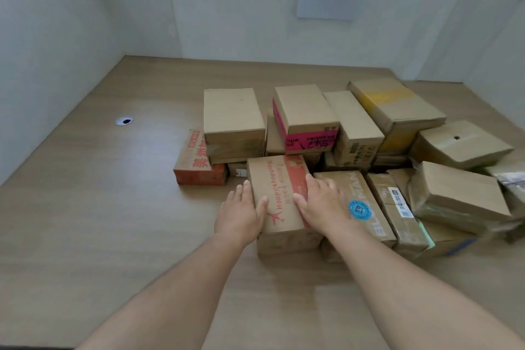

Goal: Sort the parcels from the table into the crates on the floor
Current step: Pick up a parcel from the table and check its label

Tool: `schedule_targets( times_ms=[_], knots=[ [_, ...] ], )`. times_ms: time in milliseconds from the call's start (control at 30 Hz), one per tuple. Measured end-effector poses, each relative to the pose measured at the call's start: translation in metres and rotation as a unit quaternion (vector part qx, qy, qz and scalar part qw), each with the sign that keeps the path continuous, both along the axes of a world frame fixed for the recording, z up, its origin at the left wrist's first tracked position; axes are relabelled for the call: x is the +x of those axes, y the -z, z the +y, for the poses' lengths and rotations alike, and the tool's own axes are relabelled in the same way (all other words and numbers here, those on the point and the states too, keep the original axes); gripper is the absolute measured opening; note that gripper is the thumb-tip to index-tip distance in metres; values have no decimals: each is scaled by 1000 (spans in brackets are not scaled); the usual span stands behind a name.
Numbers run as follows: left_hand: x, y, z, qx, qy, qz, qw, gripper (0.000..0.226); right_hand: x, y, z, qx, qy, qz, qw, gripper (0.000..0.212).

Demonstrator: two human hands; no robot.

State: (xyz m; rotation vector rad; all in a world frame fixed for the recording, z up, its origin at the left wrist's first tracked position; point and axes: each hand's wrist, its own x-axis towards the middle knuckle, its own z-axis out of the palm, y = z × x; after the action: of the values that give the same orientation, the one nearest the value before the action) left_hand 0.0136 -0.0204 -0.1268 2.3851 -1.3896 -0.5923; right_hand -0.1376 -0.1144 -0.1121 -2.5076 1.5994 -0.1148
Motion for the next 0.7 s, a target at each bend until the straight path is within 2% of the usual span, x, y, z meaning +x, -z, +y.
schedule_targets(
  times_ms=[133, 200, 267, 333, 467, 567, 700],
  knots=[
    [8, -2, -11, -12, -47, 129, 990, 68, 19, -1, -5, 1, -5, 6, 1000, 68],
    [15, -4, -9, -36, -84, 142, 986, 59, 28, -3, -2, 25, 1, -21, 999, 66],
    [25, -7, -4, -44, -121, 127, 983, 52, 34, -5, 0, 80, 35, -64, 994, 60],
    [33, -10, 2, -16, -142, 137, 980, 50, 37, -7, 3, 167, 81, -104, 977, 48],
    [31, -17, 18, 41, -149, 231, 961, 38, 34, -5, 13, 301, 98, -133, 939, 28],
    [25, -22, 33, 16, -161, 263, 951, 31, 28, -11, 22, 319, 88, -169, 928, 22],
    [17, -36, 57, -71, -191, 302, 931, 33, 19, -24, 41, 302, 50, -265, 914, 31]
  ],
)
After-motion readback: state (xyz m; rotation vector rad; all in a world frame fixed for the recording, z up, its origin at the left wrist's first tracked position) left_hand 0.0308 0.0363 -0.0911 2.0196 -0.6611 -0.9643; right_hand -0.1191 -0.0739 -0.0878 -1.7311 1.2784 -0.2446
